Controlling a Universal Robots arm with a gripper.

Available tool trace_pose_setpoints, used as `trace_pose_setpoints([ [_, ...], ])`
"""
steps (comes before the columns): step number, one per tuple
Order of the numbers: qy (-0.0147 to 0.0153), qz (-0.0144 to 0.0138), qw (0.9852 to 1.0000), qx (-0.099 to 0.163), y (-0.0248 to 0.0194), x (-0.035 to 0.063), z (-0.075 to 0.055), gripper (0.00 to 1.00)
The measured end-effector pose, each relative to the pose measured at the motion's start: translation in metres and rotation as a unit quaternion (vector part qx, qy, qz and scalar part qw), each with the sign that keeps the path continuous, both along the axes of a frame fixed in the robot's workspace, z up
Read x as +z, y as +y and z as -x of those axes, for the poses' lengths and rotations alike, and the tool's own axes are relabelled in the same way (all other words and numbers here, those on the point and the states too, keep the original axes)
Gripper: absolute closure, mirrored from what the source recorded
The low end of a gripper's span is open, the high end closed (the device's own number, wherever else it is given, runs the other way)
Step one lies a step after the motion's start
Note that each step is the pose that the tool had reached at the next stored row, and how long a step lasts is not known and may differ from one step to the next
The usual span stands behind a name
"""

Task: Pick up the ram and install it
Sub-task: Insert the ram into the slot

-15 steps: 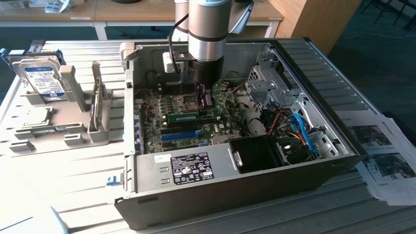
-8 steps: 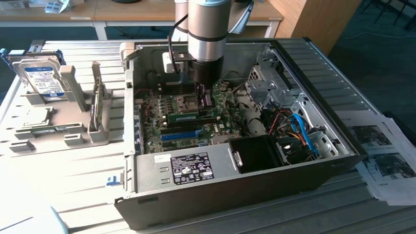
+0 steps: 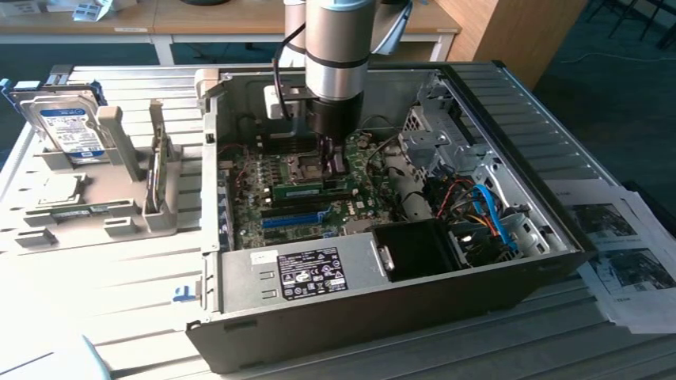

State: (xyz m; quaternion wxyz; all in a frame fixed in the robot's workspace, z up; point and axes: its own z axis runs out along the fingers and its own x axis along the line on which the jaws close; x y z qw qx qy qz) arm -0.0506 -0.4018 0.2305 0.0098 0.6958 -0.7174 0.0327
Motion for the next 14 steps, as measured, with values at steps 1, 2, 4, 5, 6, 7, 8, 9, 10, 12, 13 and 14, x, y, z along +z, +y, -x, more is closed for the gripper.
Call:
trace_pose_setpoints([
  [1, 0.0000, 0.0000, 1.0000, 0.000, 0.0000, 0.0000, 0.0000, 0.88],
  [2, 0.0000, 0.0000, 1.0000, 0.000, 0.0000, 0.0000, 0.0001, 0.88],
  [4, -0.0002, 0.0000, 1.0000, 0.000, 0.0000, 0.0000, 0.0007, 0.88],
  [5, -0.0003, 0.0000, 1.0000, 0.000, 0.0000, 0.0000, 0.0009, 0.88],
  [6, -0.0004, 0.0000, 1.0000, 0.000, 0.0000, 0.0000, 0.0010, 0.88],
  [7, -0.0004, 0.0000, 1.0000, 0.000, 0.0000, 0.0000, 0.0010, 0.88],
  [8, -0.0004, 0.0000, 1.0000, 0.000, 0.0001, 0.0000, 0.0011, 0.88],
  [9, -0.0004, 0.0000, 1.0000, 0.000, 0.0002, 0.0000, 0.0011, 0.88],
  [10, -0.0005, 0.0000, 1.0000, 0.000, 0.0004, 0.0000, 0.0011, 0.88],
  [12, -0.0005, -0.0001, 1.0000, 0.000, 0.0007, 0.0000, 0.0011, 0.88],
  [13, -0.0005, -0.0001, 1.0000, 0.000, 0.0009, 0.0000, 0.0011, 0.88],
  [14, -0.0006, -0.0001, 1.0000, 0.000, 0.0012, -0.0001, 0.0011, 0.88],
])
